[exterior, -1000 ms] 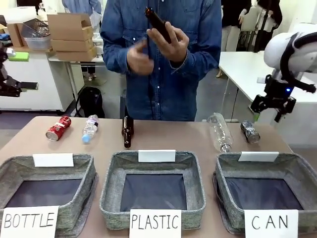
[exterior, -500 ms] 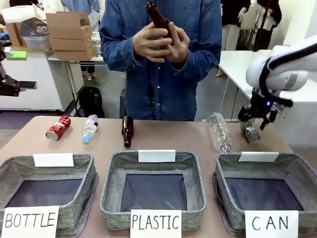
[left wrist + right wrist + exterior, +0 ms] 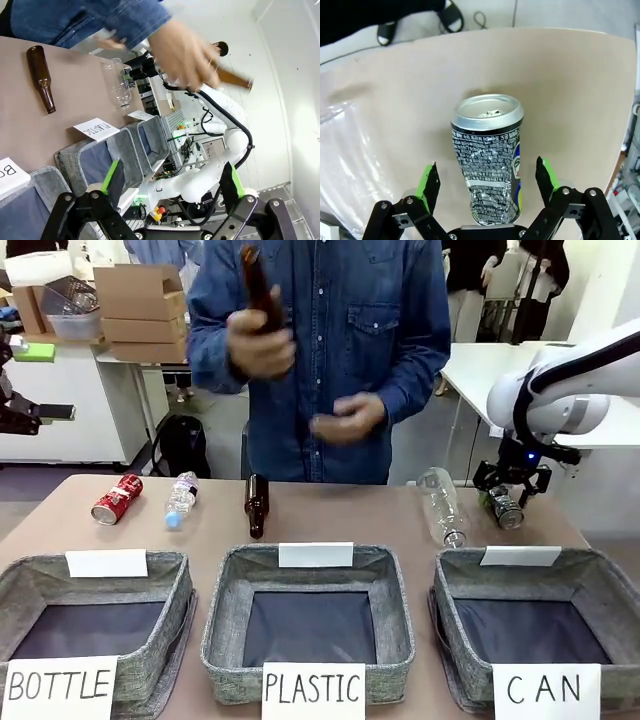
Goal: Sort the can waste into the basket.
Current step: Pick up the can waste from the table and place it in the right Fabric basket.
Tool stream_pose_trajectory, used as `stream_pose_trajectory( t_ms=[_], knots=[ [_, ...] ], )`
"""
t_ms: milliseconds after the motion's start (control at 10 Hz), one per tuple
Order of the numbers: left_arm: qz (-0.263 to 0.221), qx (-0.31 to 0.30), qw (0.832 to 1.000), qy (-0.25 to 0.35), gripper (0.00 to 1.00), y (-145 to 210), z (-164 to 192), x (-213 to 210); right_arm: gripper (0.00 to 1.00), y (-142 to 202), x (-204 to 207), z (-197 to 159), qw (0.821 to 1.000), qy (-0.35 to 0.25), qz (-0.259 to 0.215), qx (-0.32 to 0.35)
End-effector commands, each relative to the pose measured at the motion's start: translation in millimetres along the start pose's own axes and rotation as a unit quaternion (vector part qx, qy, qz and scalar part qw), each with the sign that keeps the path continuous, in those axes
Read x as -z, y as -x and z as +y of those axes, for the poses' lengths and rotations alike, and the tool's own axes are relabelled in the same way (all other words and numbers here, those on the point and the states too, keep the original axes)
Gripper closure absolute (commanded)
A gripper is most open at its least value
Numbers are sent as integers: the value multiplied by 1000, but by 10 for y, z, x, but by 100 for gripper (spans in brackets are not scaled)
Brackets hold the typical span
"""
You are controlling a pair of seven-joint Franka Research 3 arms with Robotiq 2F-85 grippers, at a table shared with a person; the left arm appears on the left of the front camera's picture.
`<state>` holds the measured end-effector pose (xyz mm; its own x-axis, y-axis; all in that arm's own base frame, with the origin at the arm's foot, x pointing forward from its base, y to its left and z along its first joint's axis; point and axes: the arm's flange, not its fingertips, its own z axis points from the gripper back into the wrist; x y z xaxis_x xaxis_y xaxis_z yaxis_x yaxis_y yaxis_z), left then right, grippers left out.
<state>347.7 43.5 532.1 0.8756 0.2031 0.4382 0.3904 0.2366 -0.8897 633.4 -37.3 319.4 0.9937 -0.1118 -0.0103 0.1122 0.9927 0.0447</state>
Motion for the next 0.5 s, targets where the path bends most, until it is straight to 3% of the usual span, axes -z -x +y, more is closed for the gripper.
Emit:
stream_pose_trajectory(
  t_ms=[0, 200, 300, 400],
  knots=[
    [18, 4, 999, -30, 0, 14, -129, -219, 0, -20, -24, 7, 1000, 25, -3, 17],
    [87, 59, 989, -107, 0, 224, -605, -939, 0, -38, -5, 22, 999, 30, -2, 20],
    [89, 98, 989, -71, 0, 345, -837, -1210, 0, -51, -4, 34, 999, 30, 1, 18],
    [99, 131, 983, -83, 0, 471, -924, -1319, 15, -64, 16, 58, 999, 36, -1, 16]
  ],
)
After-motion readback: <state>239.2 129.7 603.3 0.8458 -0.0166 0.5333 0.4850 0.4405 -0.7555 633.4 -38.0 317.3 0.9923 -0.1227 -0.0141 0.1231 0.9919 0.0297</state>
